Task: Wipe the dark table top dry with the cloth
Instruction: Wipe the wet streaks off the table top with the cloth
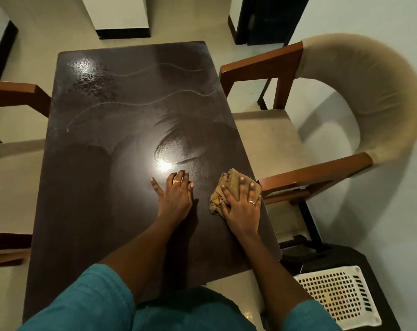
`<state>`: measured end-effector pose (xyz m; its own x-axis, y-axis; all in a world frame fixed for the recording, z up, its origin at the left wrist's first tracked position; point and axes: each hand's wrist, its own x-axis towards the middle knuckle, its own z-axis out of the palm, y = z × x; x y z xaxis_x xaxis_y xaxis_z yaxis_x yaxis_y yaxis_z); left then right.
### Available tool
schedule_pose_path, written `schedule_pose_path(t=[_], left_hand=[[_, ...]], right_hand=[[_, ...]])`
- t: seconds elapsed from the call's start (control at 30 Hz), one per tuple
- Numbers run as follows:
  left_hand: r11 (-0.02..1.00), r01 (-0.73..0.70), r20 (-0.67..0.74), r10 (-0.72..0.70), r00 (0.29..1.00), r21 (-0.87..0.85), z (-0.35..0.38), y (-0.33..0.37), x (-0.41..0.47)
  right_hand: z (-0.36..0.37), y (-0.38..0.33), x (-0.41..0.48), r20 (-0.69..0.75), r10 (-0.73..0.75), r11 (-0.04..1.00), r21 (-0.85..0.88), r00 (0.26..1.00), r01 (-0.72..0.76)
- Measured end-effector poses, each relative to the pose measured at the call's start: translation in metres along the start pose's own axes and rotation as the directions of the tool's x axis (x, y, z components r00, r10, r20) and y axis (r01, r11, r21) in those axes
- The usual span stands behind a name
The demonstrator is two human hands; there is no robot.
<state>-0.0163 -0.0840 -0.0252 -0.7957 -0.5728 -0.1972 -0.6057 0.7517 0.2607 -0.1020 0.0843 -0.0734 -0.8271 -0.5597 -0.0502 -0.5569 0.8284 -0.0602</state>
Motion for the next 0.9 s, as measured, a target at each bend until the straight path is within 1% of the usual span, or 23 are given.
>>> schedule_pose_path(t=[0.13,0.27,0.33,0.57,0.73,0.9], left_hand=[[1.000,-0.009,0.023,0.009,1.000,0.029,0.003,-0.003,-0.001],[0.999,0.039,0.018,-0.039,0.999,0.016,0.004,-0.010,0.000],[0.999,0.047,0.024,-0.047,0.999,0.007,0.003,-0.010,0.000],[0.978,0.206,0.001,-0.206,0.979,-0.037,-0.002,-0.030,-0.003],[0.948,0.309,-0.007,-0.311,0.950,-0.076,-0.001,-0.043,-0.010],[0.925,0.369,-0.011,-0.372,0.928,-0.095,0.000,-0.049,-0.022]], right_hand=[[-0.001,-0.007,0.016,0.025,0.041,0.999,0.032,0.999,-0.042],[-0.007,-0.011,0.052,0.092,0.047,0.996,0.066,0.995,-0.053],[-0.012,-0.007,0.069,0.089,0.076,0.995,0.063,0.993,-0.082],[-0.013,-0.015,0.136,0.106,0.046,0.997,0.061,0.993,-0.053],[-0.018,-0.022,0.181,0.130,0.042,0.994,0.093,0.991,-0.055],[-0.025,-0.025,0.216,0.191,0.025,0.991,0.125,0.981,-0.050]])
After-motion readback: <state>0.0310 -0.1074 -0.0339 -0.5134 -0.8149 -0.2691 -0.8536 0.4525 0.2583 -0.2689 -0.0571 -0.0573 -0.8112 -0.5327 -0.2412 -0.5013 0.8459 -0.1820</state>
